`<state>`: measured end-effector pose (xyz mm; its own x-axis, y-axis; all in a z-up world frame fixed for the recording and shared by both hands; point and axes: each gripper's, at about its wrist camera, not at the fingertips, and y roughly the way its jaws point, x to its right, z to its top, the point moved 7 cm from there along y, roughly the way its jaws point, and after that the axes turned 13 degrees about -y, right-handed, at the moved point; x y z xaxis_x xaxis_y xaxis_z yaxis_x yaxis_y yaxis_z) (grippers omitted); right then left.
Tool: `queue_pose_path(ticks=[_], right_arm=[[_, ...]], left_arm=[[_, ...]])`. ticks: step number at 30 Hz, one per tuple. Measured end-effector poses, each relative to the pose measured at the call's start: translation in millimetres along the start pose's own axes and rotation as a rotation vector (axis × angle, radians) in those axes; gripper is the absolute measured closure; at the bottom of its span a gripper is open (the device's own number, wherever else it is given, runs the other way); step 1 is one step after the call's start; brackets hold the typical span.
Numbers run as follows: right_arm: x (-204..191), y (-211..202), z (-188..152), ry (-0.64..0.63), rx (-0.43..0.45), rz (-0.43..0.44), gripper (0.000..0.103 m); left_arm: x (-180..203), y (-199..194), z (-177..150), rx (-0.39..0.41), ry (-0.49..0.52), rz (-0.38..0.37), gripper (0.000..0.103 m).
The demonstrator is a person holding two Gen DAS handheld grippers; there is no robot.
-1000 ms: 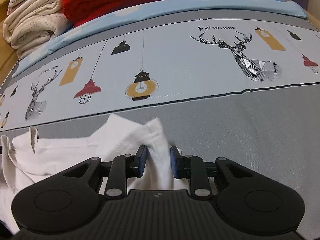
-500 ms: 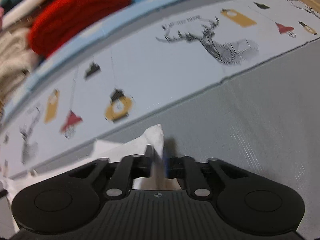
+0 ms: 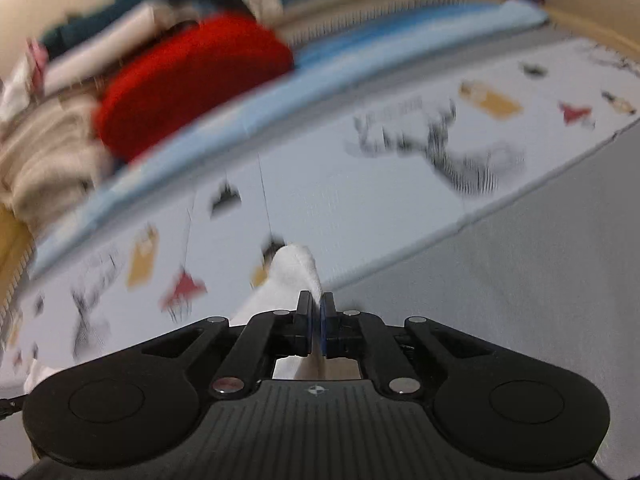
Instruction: Fold small clothes
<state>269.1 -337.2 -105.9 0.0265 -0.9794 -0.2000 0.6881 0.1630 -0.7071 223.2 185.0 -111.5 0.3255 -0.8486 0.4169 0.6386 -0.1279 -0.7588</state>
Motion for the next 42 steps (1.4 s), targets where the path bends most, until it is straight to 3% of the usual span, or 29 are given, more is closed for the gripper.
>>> queue_pose_path(ticks=[2,4,7,10,13,17,18,19,20,21,24,26,28,30,32,34,36,37,39,42], right_arm=[[3.2,3.4,-1.6,-0.029,-0.021,-0.074,0.093],[5.6,11.9,-11.0,-0.033,-0.102,-0.081,0.078],[3.6,13.1,-30.6,-0.066,-0.226,-0.047,0.077],[-4.1,4.8,-55.9,-0.117,-0.347,0.031,0.076],[-7.6,-10.9,-85.2,-0.218,-0.442,0.043,0.074],[-8.5,-34.1,-115.5,-0.308,-0.514,0.077,0.072],[-9.0,-39.5,-119.7,-0.323,-0.521,0.08,0.072],[-9.8,-44.7,-124.1,-0.341,-0.529,0.084,0.073],[-10.7,-48.7,-127.5,-0.355,-0.535,0.091,0.084],[-11.5,-52.9,-127.6,-0.365,-0.525,0.095,0.1],[2.6,-70.0,-108.1,-0.22,-0.432,0.12,0.1],[18.8,-74.6,-104.1,-0.119,-0.42,0.095,0.1],[15.7,-69.7,-118.5,-0.209,-0.487,0.066,0.1],[3.1,-63.1,-140.6,-0.334,-0.586,0.067,0.1],[-1.5,-58.9,-151.0,-0.395,-0.635,0.04,0.099],[-1.0,-58.1,-141.8,-0.372,-0.6,0.029,0.097],[0.9,-59.2,-126.9,-0.326,-0.536,0.025,0.081],[2.1,-59.8,-118.8,-0.307,-0.497,0.015,0.08],[2.1,-59.1,-108.0,-0.285,-0.436,0.006,0.078],[4.6,-49.9,-96.9,-0.237,-0.398,0.0,0.075]], left_arm=[[-0.5,-0.3,-2.0,0.009,0.028,0.042,0.089],[-6.6,7.2,-14.7,-0.08,0.037,0.073,0.073],[-14.8,5.1,-35.4,-0.188,0.078,0.073,0.06],[-24.6,-1.3,-63.4,-0.31,0.122,0.062,0.059],[-27.1,-14.5,-94.1,-0.416,0.207,0.014,0.059],[-39.4,-28.4,-122.7,-0.496,0.303,0.013,0.06],[-41.5,-31.8,-125.8,-0.501,0.316,0.012,0.071],[-44.2,-36.2,-127.9,-0.5,0.328,0.012,0.093],[-45.2,-39.7,-127.8,-0.498,0.33,0.002,0.1],[-45.6,-45.2,-125.7,-0.48,0.33,-0.013,0.1],[-49.4,-67.9,-99.9,-0.381,0.217,-0.085,0.1],[-59.7,-71.0,-99.4,-0.393,0.162,-0.066,0.1],[-60.4,-60.0,-124.9,-0.482,0.303,0.026,0.1],[-56.3,-55.1,-151.0,-0.565,0.429,0.061,0.099],[-54.1,-54.7,-155.3,-0.567,0.459,0.08,0.095],[-49.3,-59.5,-140.0,-0.507,0.411,0.035,0.082],[-47.4,-61.6,-121.0,-0.445,0.329,-0.002,0.069],[-47.8,-61.7,-111.3,-0.409,0.286,-0.011,0.063],[-48.8,-57.1,-97.5,-0.36,0.214,-0.001,0.058],[-50.5,-43.3,-86.0,-0.34,0.12,0.03,0.058]])
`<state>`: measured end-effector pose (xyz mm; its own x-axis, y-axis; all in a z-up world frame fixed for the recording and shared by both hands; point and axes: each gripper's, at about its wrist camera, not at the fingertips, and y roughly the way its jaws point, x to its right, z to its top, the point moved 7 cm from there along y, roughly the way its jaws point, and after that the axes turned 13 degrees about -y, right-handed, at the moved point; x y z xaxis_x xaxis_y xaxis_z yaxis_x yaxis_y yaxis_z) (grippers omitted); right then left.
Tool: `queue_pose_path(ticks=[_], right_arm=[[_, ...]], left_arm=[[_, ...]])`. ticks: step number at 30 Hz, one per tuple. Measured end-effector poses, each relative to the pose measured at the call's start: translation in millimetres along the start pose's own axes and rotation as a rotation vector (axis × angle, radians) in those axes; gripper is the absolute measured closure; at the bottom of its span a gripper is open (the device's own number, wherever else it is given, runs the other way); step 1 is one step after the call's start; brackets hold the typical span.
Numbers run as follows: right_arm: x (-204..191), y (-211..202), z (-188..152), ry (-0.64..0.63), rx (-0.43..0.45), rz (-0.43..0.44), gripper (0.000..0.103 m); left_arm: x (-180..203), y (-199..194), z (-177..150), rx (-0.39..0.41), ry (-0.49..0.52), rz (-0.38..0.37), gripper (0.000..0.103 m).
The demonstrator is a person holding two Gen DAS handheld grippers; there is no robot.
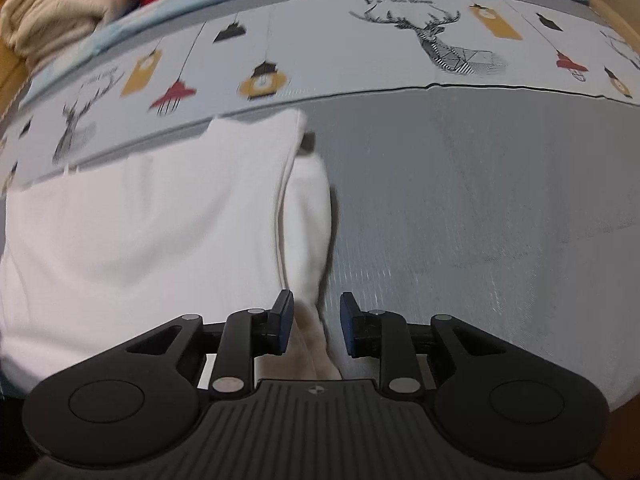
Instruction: Fold small clothes
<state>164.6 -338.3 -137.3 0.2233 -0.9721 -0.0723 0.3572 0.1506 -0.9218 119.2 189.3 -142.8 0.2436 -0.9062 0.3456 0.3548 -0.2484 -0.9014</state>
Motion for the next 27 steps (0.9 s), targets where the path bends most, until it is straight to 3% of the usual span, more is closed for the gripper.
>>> queue_pose_path(ticks=[2,5,7,9,11,12,14,15,16,19,21,24,27], right_arm=[[3.6,5.2,9.1,0.026,0.017,0.001,0.074],[-0.9,17.5,18.6,0.041,0.016,0.012,0.074],[-6.8,26.3,19.2,0.009,0.003,0.006,0.091],[-3.8,32.5,20.1,0.022,0.001,-0.013,0.092],[3.4,36.1,18.2,0.095,-0.008,-0.004,0.092],[5.4,38.8,18.4,0.118,-0.018,0.001,0.092],[3.7,41.7,19.5,0.116,-0.028,-0.01,0.091],[2.5,41.2,20.5,0.109,-0.032,-0.019,0.09],[2.1,39.0,21.8,0.104,-0.036,-0.03,0.089],[5.3,16.2,34.4,0.081,0.023,-0.084,0.087],[12.2,-11.1,47.1,0.112,0.145,-0.115,0.085],[12.6,-56.1,57.4,0.162,0.364,-0.066,0.085],[5.4,-74.2,51.7,0.144,0.471,-0.055,0.084]], left_arm=[[0.0,5.6,8.2,0.01,-0.031,0.026,0.058],[12.0,16.2,21.4,0.006,-0.063,-0.002,0.059],[18.8,25.5,24.1,-0.019,-0.046,0.02,0.099],[11.2,33.0,24.2,-0.034,-0.038,0.096,0.099],[10.0,35.5,26.6,-0.044,-0.066,0.092,0.099],[9.0,34.2,27.7,-0.041,-0.081,0.085,0.097],[5.5,32.2,31.1,-0.042,-0.122,0.057,0.08],[3.3,31.7,32.0,-0.047,-0.148,0.038,0.057],[0.7,30.6,32.2,-0.053,-0.175,0.015,0.043],[-0.7,30.3,31.4,-0.08,-0.188,-0.021,0.042],[-0.7,33.2,29.2,-0.102,-0.187,-0.028,0.042],[0.7,41.5,22.8,-0.138,-0.158,-0.02,0.042],[0.7,51.2,19.1,-0.156,-0.123,0.006,0.043]])
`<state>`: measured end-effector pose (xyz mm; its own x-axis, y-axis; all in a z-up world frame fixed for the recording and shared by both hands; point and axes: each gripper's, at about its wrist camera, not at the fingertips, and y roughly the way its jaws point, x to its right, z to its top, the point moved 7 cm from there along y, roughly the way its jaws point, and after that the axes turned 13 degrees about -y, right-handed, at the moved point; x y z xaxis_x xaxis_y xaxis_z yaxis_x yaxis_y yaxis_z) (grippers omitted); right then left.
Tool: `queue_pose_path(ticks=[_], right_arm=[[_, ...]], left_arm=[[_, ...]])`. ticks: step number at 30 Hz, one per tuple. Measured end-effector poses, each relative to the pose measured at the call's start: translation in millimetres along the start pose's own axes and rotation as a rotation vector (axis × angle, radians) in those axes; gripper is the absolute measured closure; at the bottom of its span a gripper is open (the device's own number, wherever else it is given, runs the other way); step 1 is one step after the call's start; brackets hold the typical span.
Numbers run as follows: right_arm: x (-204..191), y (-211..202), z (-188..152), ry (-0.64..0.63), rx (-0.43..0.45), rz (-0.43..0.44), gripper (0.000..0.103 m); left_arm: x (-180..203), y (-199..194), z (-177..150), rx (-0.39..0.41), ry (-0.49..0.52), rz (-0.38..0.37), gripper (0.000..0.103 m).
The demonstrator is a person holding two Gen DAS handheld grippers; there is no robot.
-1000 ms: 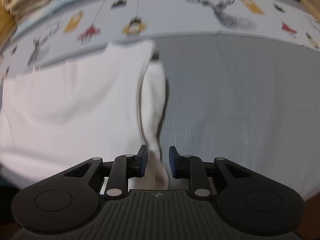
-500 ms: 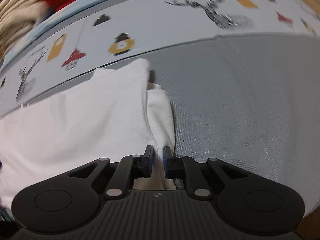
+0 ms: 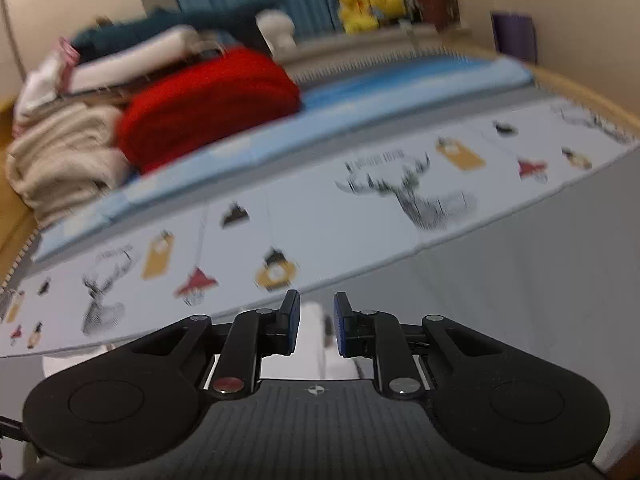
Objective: Fold small clothes
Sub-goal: 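Grasp the folded shirt's end with the left tool and lift it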
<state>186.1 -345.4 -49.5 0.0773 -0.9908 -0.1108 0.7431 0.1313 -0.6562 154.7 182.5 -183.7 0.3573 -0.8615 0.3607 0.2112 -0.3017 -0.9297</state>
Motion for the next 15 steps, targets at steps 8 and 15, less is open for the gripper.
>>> queue_pose_path(ticks=[8,15], right_arm=[[8.6,3.0,-15.9,0.095,-0.03,-0.03,0.084],[3.8,6.4,-15.7,0.052,-0.041,-0.038,0.084]], left_arm=[[15.1,8.6,4.3,0.041,0.031,-0.005,0.052],[27.7,6.2,2.1,0.059,0.069,-0.015,0.09]])
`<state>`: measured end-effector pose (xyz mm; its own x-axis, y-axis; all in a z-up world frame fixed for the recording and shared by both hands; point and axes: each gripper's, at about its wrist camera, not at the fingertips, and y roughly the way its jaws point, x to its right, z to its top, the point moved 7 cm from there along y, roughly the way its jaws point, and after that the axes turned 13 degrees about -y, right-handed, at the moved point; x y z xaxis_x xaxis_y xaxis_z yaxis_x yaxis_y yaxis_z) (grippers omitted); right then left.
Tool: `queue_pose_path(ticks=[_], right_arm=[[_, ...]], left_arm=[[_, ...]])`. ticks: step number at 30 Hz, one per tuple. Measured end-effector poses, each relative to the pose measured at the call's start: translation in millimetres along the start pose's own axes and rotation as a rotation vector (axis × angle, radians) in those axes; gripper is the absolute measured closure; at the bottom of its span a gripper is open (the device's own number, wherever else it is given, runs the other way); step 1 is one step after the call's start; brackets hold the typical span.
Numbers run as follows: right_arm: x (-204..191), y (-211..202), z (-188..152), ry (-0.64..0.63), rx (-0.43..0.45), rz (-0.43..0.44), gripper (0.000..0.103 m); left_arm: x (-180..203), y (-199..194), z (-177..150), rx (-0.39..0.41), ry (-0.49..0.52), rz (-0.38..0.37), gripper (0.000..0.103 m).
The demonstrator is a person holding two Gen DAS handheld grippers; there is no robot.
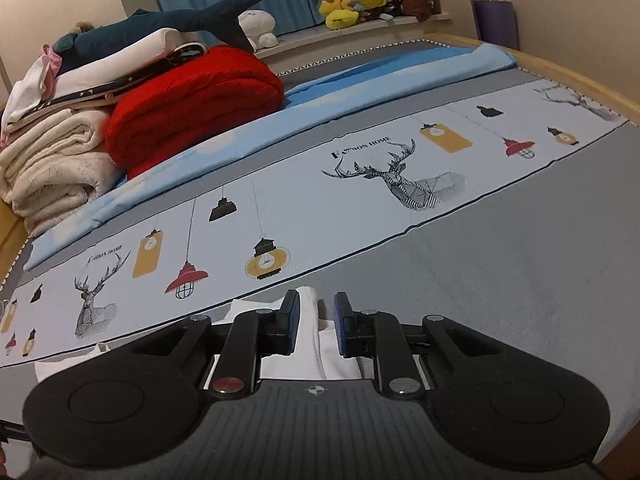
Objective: Fold small clothes
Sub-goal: 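Grasp the folded shirt's end with the left tool and lift it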
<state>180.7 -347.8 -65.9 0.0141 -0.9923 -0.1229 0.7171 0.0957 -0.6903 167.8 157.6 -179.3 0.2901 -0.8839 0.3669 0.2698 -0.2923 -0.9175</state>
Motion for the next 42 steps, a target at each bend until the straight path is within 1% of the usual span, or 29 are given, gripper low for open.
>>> queue_pose_path(ticks=[4,6,8,10,11,12,15,18,22,27,29,31,33,42], right_arm=[[-0.4,1.5,0.3,0.017,0.001,-0.005,0.084],[-2.7,3.2,0.2,0.025,-0.002,-0.006,0.084],[-6.5,5.1,-0.2,0.023,-0.005,-0.005,0.084],[-11.1,7.1,-0.5,0.012,-0.007,-0.004,0.084],[-13.6,8.0,-0.7,0.005,-0.009,-0.002,0.084],[-15.9,8.5,-0.7,-0.003,-0.009,-0.003,0.084],[-21.3,9.0,0.2,-0.031,-0.003,-0.009,0.084],[-21.6,9.9,0.2,-0.042,-0.007,-0.012,0.084],[-17.7,10.5,0.1,-0.039,-0.012,-0.017,0.084],[-13.7,11.2,-1.0,-0.033,-0.016,-0.02,0.084],[-14.1,11.1,-1.3,-0.036,-0.016,-0.019,0.084],[-15.1,11.5,-1.6,-0.041,-0.016,-0.017,0.084],[-16.1,11.8,-1.8,-0.043,-0.017,-0.015,0.084],[-19.5,12.8,-1.9,-0.057,-0.02,-0.013,0.084]], left_arm=[[-1.9,-12.5,0.3,0.042,-0.007,-0.013,0.091],[-4.4,-19.5,0.3,0.066,0.004,0.008,0.091],[-12.5,-26.1,-0.9,0.089,0.015,0.07,0.091],[-21.3,-31.3,-2.7,0.104,0.036,0.153,0.091],[-25.8,-32.3,-3.3,0.104,0.033,0.177,0.09],[-29.8,-32.9,-3.8,0.097,0.02,0.185,0.09],[-38.2,-29.7,-4.5,0.061,-0.017,0.162,0.085],[-46.4,-26.0,-2.4,0.035,-0.05,0.154,0.072],[-51.5,-19.5,0.4,0.009,-0.09,0.137,0.068],[-46.4,-13.9,2.5,0.013,-0.073,0.138,0.068],[-43.4,-12.2,3.1,0.018,-0.058,0.143,0.071],[-39.8,-11.5,2.3,0.019,-0.031,0.139,0.08],[-37.0,-11.6,1.3,0.024,-0.001,0.145,0.083],[-35.8,-11.0,1.6,0.03,0.015,0.153,0.083]])
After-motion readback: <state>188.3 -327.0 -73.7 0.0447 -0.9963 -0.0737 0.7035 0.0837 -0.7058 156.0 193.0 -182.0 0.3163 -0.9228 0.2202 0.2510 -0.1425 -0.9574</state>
